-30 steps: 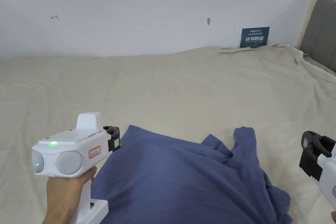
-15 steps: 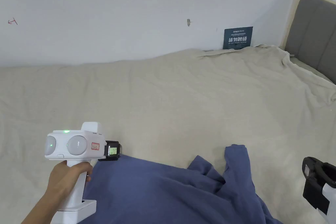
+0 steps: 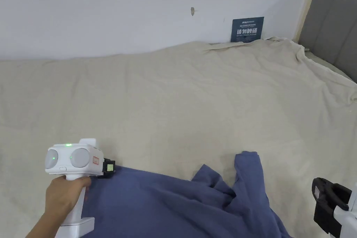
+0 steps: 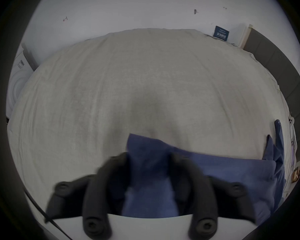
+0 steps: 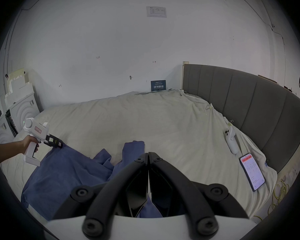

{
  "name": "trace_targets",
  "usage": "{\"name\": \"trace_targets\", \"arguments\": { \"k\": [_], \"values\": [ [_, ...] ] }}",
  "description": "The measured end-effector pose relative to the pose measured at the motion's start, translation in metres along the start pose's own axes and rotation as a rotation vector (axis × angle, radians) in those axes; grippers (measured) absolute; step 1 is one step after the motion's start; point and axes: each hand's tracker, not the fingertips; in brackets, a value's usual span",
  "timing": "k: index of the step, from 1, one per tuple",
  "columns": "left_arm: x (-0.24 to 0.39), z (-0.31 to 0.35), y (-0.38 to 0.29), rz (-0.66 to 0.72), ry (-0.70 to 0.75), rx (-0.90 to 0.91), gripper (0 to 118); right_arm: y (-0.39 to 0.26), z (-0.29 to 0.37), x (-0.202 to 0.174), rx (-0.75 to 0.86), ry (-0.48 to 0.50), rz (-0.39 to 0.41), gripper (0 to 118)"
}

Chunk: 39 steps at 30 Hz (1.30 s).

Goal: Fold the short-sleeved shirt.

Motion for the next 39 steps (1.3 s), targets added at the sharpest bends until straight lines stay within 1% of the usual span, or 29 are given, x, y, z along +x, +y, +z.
{"name": "trace_targets", "arguments": {
  "k": [1, 2, 4, 6, 8, 10, 14, 15, 16, 17, 18, 19, 20, 22, 25, 32, 34, 35, 37, 38, 39],
  "values": [
    [0.002, 0.003, -0.001, -0.016, -0.006, 0.011, 18, -0.001, 0.001, -0.001, -0.007, 0.002, -0.003, 0],
    [0.004, 0.005, -0.002, -0.030, -0.029, 0.016, 4, -0.002, 0.001, -0.001, -0.015, 0.004, -0.007, 0],
    [0.012, 0.007, -0.005, -0.076, 0.011, 0.017, 1, -0.004, 0.000, 0.001, -0.030, 0.010, -0.020, 0],
    [0.013, 0.018, -0.009, -0.075, 0.008, 0.046, 0, -0.005, -0.002, 0.005, -0.043, 0.014, -0.031, 0],
    [0.014, 0.037, -0.012, -0.051, -0.030, 0.102, 0, -0.005, -0.005, 0.008, -0.059, 0.023, -0.044, 0],
    [0.013, 0.058, -0.017, -0.054, -0.049, 0.119, 0, -0.002, -0.011, 0.009, -0.099, 0.034, -0.055, 0],
    [0.010, 0.094, -0.025, -0.052, -0.081, 0.158, 0, -0.001, -0.029, 0.007, -0.199, 0.057, -0.040, 2],
    [0.012, 0.106, -0.028, -0.051, -0.088, 0.166, 0, -0.003, -0.037, 0.007, -0.216, 0.061, -0.040, 10],
    [0.012, 0.113, -0.031, -0.050, -0.092, 0.175, 0, -0.005, -0.044, 0.007, -0.244, 0.064, -0.041, 24],
    [0.011, 0.119, -0.033, -0.053, -0.091, 0.181, 0, -0.006, -0.051, 0.006, -0.265, 0.060, -0.037, 45],
    [0.010, 0.125, -0.035, -0.056, -0.089, 0.185, 0, -0.009, -0.059, 0.006, -0.291, 0.051, -0.034, 73],
    [0.011, 0.132, -0.036, -0.057, -0.090, 0.192, 0, -0.012, -0.065, 0.005, -0.314, 0.040, -0.026, 87],
    [0.010, 0.136, -0.038, -0.057, -0.091, 0.196, 0, -0.015, -0.072, 0.005, -0.328, 0.040, -0.030, 93],
    [0.008, 0.143, -0.041, -0.055, -0.088, 0.203, 0, -0.023, -0.080, 0.000, -0.347, 0.032, -0.026, 93],
    [0.006, 0.148, -0.044, -0.050, -0.084, 0.205, 0, -0.035, -0.085, -0.003, -0.411, -0.006, -0.022, 93],
    [0.004, 0.146, -0.050, -0.042, -0.083, 0.200, 0, -0.057, -0.099, -0.006, -0.466, 0.009, -0.032, 92],
    [0.005, 0.146, -0.052, -0.042, -0.083, 0.198, 0, -0.060, -0.105, -0.007, -0.472, 0.023, -0.036, 89],
    [0.003, 0.142, -0.051, -0.042, -0.082, 0.196, 0, -0.061, -0.106, -0.009, -0.474, 0.030, -0.041, 86],
    [0.001, 0.140, -0.053, -0.039, -0.082, 0.191, 0, -0.064, -0.110, -0.013, -0.480, 0.047, -0.041, 73],
    [0.001, 0.139, -0.054, -0.037, -0.083, 0.189, 0, -0.065, -0.112, -0.014, -0.482, 0.056, -0.037, 61],
    [0.000, 0.138, -0.054, -0.035, -0.083, 0.187, 0, -0.066, -0.113, -0.016, -0.486, 0.066, -0.031, 37]
  ]
}}
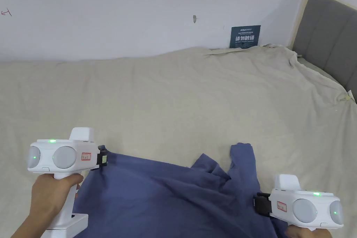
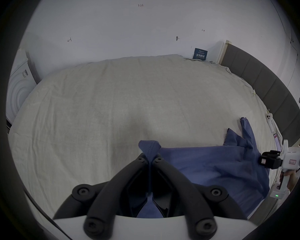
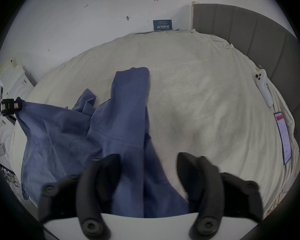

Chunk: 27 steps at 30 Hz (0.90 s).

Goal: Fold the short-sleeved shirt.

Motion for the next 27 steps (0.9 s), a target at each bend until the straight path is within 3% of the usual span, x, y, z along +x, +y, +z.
{"name": "trace_targets", "arguments": {
  "k": [1, 2, 6, 13, 24, 27],
  "values": [
    [-0.001, 0.000, -0.001, 0.002, 0.001, -0.002, 0, -0.001, -0.002, -0.002, 0.002, 0.003, 0.016, 17],
    [-0.001, -0.001, -0.002, 0.004, 0.001, -0.003, 0, -0.001, -0.004, -0.003, 0.000, 0.004, 0.031, 5],
    [-0.007, -0.003, -0.006, 0.008, 0.002, -0.008, 0, -0.002, 0.004, -0.006, 0.034, -0.005, 0.082, 4],
    [-0.013, 0.005, -0.009, 0.028, 0.011, 0.013, 0, 0.008, 0.051, -0.016, 0.128, 0.005, 0.105, 4],
    [-0.039, 0.074, 0.011, 0.091, 0.048, 0.191, 0, 0.071, 0.136, -0.018, 0.350, 0.174, 0.008, 4],
    [-0.049, 0.099, 0.029, 0.110, 0.065, 0.249, 0, 0.096, 0.152, -0.026, 0.389, 0.212, 0.013, 4]
  ]
}}
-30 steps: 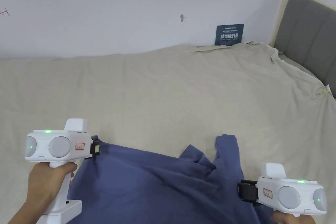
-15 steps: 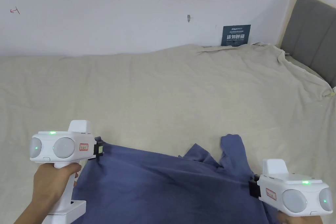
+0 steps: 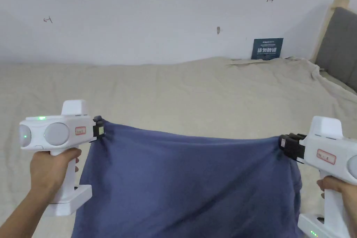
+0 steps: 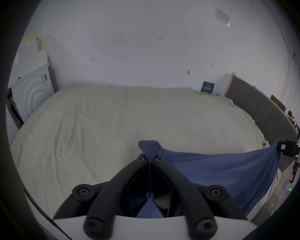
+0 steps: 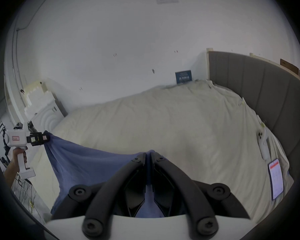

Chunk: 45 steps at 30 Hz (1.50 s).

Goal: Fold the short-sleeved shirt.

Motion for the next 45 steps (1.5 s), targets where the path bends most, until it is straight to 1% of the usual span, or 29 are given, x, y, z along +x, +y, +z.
{"name": "trace_targets", "arguments": {
  "k": [5, 8, 14, 17, 20, 24, 30, 33, 37, 41, 43, 45],
  "values": [
    [-0.007, 0.033, 0.047, 0.016, 0.019, 0.099, 0, 0.051, 0.003, -0.024, 0.087, 0.031, 0.062, 4],
    [-0.006, 0.050, 0.075, -0.005, 0.037, 0.154, 0, 0.083, 0.004, -0.036, 0.148, 0.040, 0.103, 4],
    [-0.004, 0.073, 0.132, -0.042, 0.076, 0.248, 0, 0.145, 0.001, -0.059, 0.260, 0.038, 0.187, 4],
    [-0.003, 0.080, 0.162, -0.052, 0.091, 0.295, 0, 0.177, -0.006, -0.059, 0.321, 0.029, 0.226, 4],
    [0.001, 0.088, 0.195, -0.070, 0.114, 0.351, 0, 0.207, -0.003, -0.069, 0.366, 0.038, 0.226, 4],
    [0.004, 0.101, 0.237, -0.058, 0.116, 0.433, 0, 0.247, 0.000, -0.078, 0.446, 0.028, 0.269, 4],
    [0.011, 0.109, 0.278, -0.090, 0.151, 0.503, 0, 0.295, -0.003, -0.085, 0.519, 0.033, 0.311, 4],
    [0.013, 0.101, 0.288, -0.108, 0.170, 0.516, 0, 0.306, -0.009, -0.087, 0.538, 0.028, 0.343, 4],
    [0.011, 0.081, 0.279, -0.103, 0.172, 0.509, 0, 0.298, -0.024, -0.083, 0.537, 0.025, 0.343, 4],
    [0.006, 0.046, 0.247, -0.109, 0.171, 0.433, 0, 0.262, -0.051, -0.072, 0.460, 0.021, 0.336, 4],
    [0.004, 0.029, 0.225, -0.104, 0.165, 0.398, 0, 0.238, -0.064, -0.066, 0.407, 0.019, 0.322, 4],
    [0.002, 0.012, 0.200, -0.110, 0.160, 0.353, 0, 0.212, -0.078, -0.057, 0.351, 0.024, 0.290, 4]
  ]
}}
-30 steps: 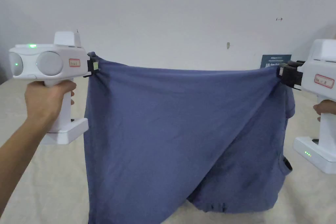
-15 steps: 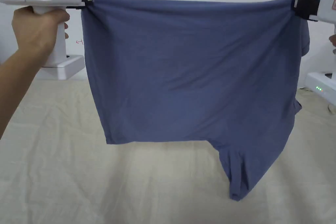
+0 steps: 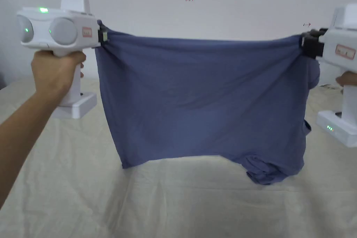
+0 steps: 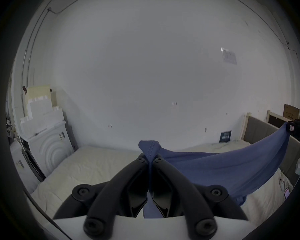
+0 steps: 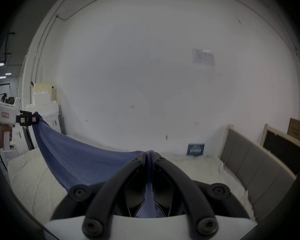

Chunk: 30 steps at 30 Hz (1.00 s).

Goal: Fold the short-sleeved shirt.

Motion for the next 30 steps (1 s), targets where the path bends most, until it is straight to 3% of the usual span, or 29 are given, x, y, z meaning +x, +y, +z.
{"name": "trace_targets", "arguments": {
  "k": [4, 14, 30],
  "values": [
    [0.008, -0.012, -0.057, -0.033, -0.003, -0.089, 0, -0.056, -0.003, 0.000, -0.080, -0.002, -0.053, 4],
    [0.012, -0.002, -0.182, 0.000, -0.044, -0.280, 0, -0.169, 0.033, -0.012, -0.269, 0.010, -0.091, 4],
    [-0.017, 0.128, -0.347, 0.088, -0.066, -0.452, 0, -0.295, 0.169, -0.039, -0.429, 0.056, -0.193, 4]
  ]
}}
